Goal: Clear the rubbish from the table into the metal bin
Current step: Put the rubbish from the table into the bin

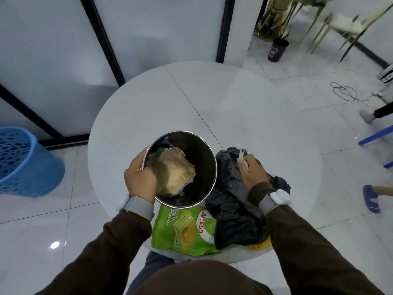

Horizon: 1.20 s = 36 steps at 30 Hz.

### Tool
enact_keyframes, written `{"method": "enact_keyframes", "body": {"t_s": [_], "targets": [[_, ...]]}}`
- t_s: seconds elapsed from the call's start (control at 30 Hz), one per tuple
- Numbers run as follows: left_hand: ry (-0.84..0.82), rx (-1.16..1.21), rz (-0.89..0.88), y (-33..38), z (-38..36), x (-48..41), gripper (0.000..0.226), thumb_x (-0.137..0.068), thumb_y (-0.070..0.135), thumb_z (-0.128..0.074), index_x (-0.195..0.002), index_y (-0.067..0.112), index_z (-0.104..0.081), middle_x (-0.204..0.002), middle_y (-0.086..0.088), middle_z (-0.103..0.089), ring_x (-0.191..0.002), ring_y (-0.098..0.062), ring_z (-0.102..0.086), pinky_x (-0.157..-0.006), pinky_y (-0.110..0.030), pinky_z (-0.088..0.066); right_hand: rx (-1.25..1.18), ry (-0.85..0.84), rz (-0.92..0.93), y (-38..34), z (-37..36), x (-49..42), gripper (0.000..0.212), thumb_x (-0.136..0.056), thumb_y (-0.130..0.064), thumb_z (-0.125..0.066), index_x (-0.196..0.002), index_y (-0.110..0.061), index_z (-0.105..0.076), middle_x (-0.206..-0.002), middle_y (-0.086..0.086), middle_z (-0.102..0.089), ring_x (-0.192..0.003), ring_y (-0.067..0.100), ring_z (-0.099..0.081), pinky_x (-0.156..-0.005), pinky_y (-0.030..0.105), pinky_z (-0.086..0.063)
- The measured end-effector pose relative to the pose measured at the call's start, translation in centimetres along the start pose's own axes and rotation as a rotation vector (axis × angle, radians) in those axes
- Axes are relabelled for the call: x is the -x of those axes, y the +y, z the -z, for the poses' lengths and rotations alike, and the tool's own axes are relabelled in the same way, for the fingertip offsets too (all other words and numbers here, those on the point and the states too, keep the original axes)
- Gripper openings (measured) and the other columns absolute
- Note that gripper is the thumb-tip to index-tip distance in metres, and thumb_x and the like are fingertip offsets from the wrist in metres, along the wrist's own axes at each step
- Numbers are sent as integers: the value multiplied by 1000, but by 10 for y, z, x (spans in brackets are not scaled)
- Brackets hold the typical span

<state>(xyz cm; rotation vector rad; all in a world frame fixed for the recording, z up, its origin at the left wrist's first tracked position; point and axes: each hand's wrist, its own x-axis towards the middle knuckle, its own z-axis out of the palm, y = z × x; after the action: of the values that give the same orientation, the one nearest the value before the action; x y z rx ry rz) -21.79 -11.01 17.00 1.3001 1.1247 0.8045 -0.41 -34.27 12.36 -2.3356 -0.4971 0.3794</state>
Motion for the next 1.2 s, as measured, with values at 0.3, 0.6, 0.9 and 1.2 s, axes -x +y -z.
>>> {"method": "enact_keyframes", "body": {"t_s": [0.3, 0.6, 0.9, 1.2], "targets": [[17, 14, 34, 6, 12, 7, 64, -70, -7, -45, -107, 33, -80, -113, 2, -76, -112, -20, -69, -101, -46, -55, 168, -292, 475, -138, -23, 22, 27, -98, -52, -49, -97, -26, -56, -75, -3, -64, -69, 16, -60, -66, 32, -48], [75, -15, 63, 16, 22, 12, 64, -77, -18, -44, -119, 18, -76, -114, -1, -75, -108, -19, -67, -102, -38, -55, 481, -611, 586, -182, -123, 4, 52, -82, -57, -56, -121, -23, -55, -117, 9, -64, -110, 34, -61, -94, 41, -51], [112, -12, 35, 13, 25, 6, 65, -77, -20, -44, -121, 15, -75, -113, -4, -75, -105, -18, -68, -96, -30, -57, 280, -577, 683, -165, -116, 11, 51, -88, -36, -64, -135, -16, -57, -139, 11, -53, -134, 29, -46, -114, 40, -37], [107, -2, 46, 3, 24, -5, 63, -79, -20, -43, -118, 17, -76, -108, -1, -75, -105, -18, -69, -96, -32, -57, -151, -65, 806, -133, -59, 23, 12, -89, -3, -66, -98, -9, -70, -101, 3, -64, -97, 15, -62, -89, 27, -50]]}}
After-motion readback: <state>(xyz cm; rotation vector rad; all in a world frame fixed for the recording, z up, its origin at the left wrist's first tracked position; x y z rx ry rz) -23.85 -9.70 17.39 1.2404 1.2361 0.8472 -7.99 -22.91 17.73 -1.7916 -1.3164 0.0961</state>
